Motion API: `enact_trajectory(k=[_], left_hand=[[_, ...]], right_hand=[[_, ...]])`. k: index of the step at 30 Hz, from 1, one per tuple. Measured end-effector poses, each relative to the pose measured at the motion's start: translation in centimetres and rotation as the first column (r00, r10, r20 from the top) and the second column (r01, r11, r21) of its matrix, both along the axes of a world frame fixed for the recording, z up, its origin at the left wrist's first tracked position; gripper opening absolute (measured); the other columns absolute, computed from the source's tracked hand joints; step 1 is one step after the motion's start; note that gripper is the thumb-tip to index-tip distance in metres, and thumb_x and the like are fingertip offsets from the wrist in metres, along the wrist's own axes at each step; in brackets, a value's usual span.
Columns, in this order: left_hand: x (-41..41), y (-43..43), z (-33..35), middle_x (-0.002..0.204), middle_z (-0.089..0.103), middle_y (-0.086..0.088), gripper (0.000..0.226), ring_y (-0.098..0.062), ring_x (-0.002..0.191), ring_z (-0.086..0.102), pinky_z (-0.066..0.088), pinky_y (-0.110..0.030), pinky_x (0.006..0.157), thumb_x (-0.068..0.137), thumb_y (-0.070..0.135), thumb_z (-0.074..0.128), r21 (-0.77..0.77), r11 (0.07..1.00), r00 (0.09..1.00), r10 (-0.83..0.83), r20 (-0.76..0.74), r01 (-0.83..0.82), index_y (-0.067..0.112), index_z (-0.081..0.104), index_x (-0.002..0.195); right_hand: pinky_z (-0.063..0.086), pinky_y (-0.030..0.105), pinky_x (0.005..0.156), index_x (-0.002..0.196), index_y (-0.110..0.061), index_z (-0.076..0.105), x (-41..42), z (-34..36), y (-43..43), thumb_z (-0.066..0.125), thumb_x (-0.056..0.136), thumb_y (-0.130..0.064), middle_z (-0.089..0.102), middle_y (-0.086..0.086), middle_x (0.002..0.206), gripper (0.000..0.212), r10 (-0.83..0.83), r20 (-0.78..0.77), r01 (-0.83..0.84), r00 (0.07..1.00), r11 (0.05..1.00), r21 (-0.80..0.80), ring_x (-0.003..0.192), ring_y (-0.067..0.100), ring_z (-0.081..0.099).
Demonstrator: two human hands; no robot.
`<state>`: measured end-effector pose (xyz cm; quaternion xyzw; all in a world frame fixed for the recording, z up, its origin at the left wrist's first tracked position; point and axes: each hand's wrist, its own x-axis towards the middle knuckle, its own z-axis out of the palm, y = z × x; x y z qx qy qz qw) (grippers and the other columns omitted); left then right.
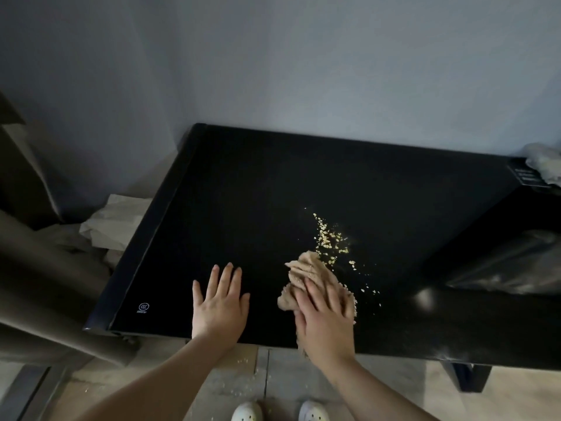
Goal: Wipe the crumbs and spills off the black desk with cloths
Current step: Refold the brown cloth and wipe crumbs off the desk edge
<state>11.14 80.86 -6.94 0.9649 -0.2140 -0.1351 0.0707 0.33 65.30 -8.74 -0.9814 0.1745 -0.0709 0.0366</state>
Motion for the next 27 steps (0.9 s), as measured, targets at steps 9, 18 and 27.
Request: enact_trajectory(k=[9, 18, 27], left_hand=[[-1.9, -2.8, -0.6, 0.158, -0.006, 0.005, 0.060, -0.017, 0.144, -0.015, -0.008, -0.047, 0.114, 0.095, 0.049, 0.002, 0.021, 0.999, 0.999, -0.047, 0.024, 0.046, 0.026, 0.000, 0.150], [-1.5, -6.2, -0.1, 0.158, -0.005, 0.007, 0.054, -0.014, 0.143, -0.016, -0.005, -0.044, 0.117, 0.100, 0.042, 0.016, -0.044, 0.994, 0.995, -0.103, 0.004, 0.104, 0.027, 0.002, 0.149], [-0.5, -7.7, -0.5, 0.158, -0.003, 0.008, 0.053, -0.016, 0.144, -0.014, -0.005, -0.046, 0.116, 0.100, 0.040, 0.019, -0.030, 0.997, 0.997, -0.074, 0.017, 0.074, 0.028, 0.004, 0.149]], right_hand=[[0.040, 0.050, 0.098, 0.116, -0.035, 0.056, -1.2, -0.4, -1.7, 0.043, 0.085, -0.035, 0.058, -0.010, 0.126, 0.034, 0.283, 0.105, -0.279, 0.953, 0.959, -0.059, 0.114, 0.023, 0.051], [0.043, 0.031, 0.077, 0.118, -0.026, 0.052, -0.9, 3.4, -5.8, 0.049, 0.082, -0.028, 0.061, 0.001, 0.114, 0.036, 0.150, 0.478, -0.156, 0.865, 0.987, -0.027, 0.096, 0.020, 0.047], [0.023, 0.047, 0.110, 0.148, -0.034, 0.013, -3.4, 1.7, -16.1, 0.034, 0.095, -0.048, 0.001, 0.006, 0.157, 0.059, -0.527, -0.148, 0.545, 0.837, 0.828, 0.133, 0.139, 0.030, 0.021]])
